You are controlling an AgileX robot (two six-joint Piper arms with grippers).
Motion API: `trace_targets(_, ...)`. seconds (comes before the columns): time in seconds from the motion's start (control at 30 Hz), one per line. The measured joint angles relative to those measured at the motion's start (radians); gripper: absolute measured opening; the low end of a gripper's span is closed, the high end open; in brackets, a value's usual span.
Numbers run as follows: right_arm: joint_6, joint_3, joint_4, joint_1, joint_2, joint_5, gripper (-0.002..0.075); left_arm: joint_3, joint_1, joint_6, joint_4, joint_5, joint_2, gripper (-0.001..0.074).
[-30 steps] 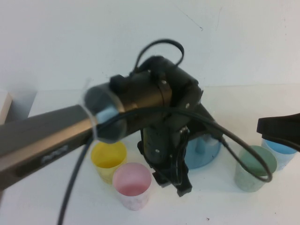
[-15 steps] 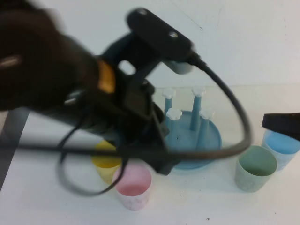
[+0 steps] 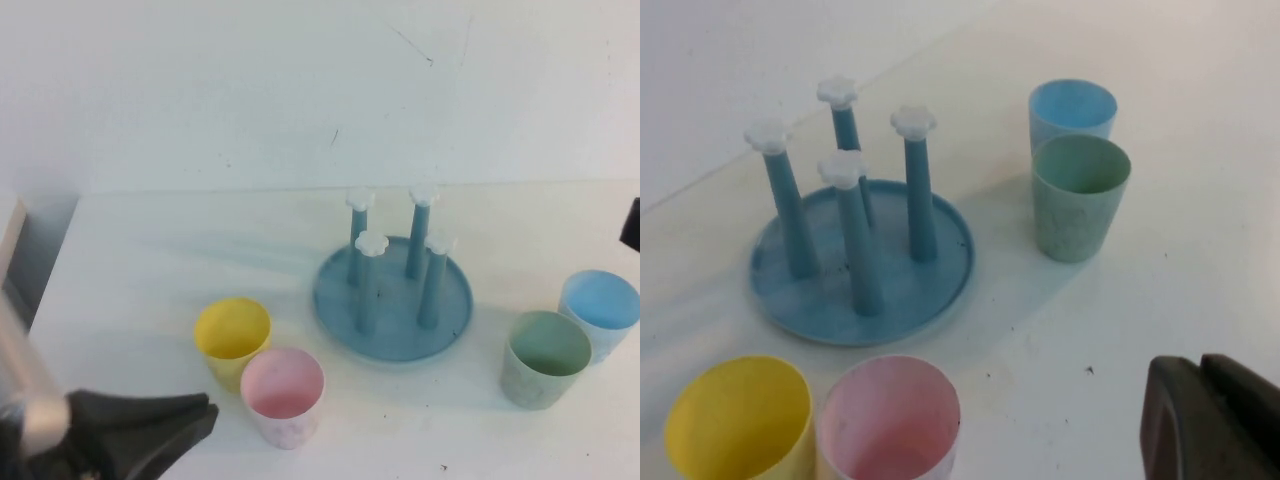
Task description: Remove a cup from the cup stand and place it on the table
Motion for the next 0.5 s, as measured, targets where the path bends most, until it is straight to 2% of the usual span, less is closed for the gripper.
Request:
trace_targets(0.13, -0.016, 0.0, 0.0, 0.0, -0.135, -0.02, 0.0018, 0.182, 0.0, -0.031, 0.0, -0.193, -0.112, -0.0001)
trace_targets(0.23, -0.025, 0.0, 0.0, 0.0, -0.202, -0.02, 0.0018, 0.288, 0.0, -0.031, 0.0, -0.275, -0.167, -0.0001)
trace_targets(0.5, -0.031, 0.002, -0.008, 0.0, -0.333, -0.02, 0.0018, 0.428, 0.0, -0.031, 0.0, -0.31, -0.194, -0.0001)
